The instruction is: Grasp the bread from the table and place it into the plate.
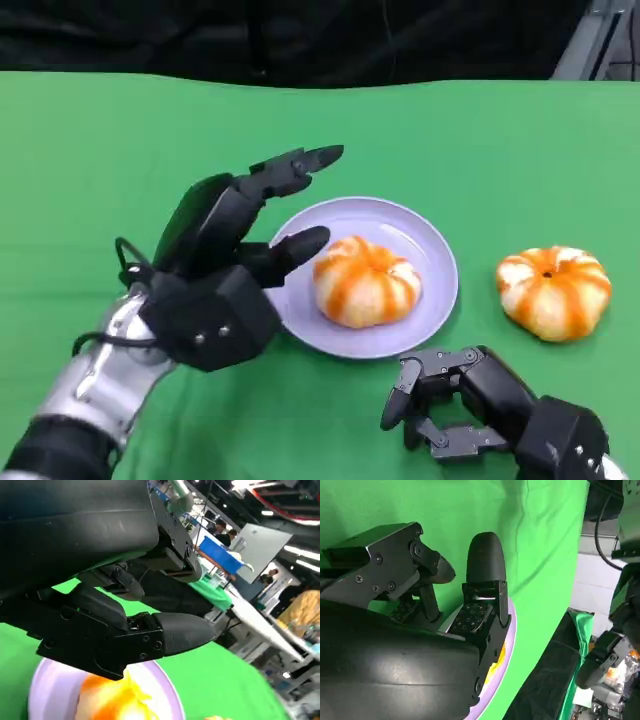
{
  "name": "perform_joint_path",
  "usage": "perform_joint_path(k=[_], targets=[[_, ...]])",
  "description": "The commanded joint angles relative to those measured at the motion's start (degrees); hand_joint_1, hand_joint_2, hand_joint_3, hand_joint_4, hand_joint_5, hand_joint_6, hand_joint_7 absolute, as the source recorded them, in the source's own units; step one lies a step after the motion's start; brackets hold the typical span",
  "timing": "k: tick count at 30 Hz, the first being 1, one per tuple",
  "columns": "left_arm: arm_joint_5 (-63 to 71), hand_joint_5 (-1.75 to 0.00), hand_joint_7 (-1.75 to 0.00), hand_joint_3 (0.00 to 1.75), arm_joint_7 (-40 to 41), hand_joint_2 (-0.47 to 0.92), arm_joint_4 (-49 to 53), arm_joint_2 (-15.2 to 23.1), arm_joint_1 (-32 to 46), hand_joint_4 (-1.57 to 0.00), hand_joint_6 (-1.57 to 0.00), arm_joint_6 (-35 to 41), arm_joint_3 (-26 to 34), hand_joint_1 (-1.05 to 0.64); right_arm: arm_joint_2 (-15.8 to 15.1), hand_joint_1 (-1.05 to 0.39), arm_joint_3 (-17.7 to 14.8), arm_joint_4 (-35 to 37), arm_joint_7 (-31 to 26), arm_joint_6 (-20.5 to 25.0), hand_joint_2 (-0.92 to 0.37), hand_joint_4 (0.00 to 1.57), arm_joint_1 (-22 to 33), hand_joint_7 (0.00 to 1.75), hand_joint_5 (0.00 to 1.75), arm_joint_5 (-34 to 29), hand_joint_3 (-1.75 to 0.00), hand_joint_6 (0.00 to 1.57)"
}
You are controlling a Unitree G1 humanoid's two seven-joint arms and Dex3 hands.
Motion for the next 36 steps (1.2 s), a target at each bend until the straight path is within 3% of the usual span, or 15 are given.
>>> perform_joint_path(k=[1, 18, 24, 36], targets=[[-4.4, -0.03, -0.02, 0.72, -3.5, 0.92, -3.9, 0.4, 3.7, -0.75, -0.56, -0.5, 2.6, -0.78, -1.1, 0.21, 0.0, -0.5, -0.3, -0.2, -0.63, 1.01, 0.2, 0.94, 1.28, 0.1, -0.96, 1.04], [-25.4, -0.01, 0.00, 0.62, -20.9, 0.92, -6.0, -2.3, 13.7, -0.76, -0.57, -10.7, 9.3, -0.77, -1.2, 0.17, 0.0, -0.6, -0.6, 0.0, -0.61, 1.03, 0.3, 0.92, 1.24, -0.1, -0.99, 1.05], [-35.7, -0.02, 0.00, 0.57, -30.9, 0.92, -3.5, -3.5, 17.7, -0.80, -0.55, -12.8, 12.5, -0.77, -0.9, 0.17, 0.0, -0.5, -0.3, -0.4, -0.60, 1.04, 0.4, 0.92, 1.26, 0.3, -1.00, 1.04], [-36.2, -0.02, -0.01, 0.59, -36.2, 0.92, 2.5, -5.2, 20.5, -0.82, -0.57, -16.3, 16.9, -0.79, -0.8, 0.19, -0.6, -0.7, 0.8, -0.7, -0.59, 1.03, 0.7, 0.93, 1.26, 1.7, -1.02, 1.04]])
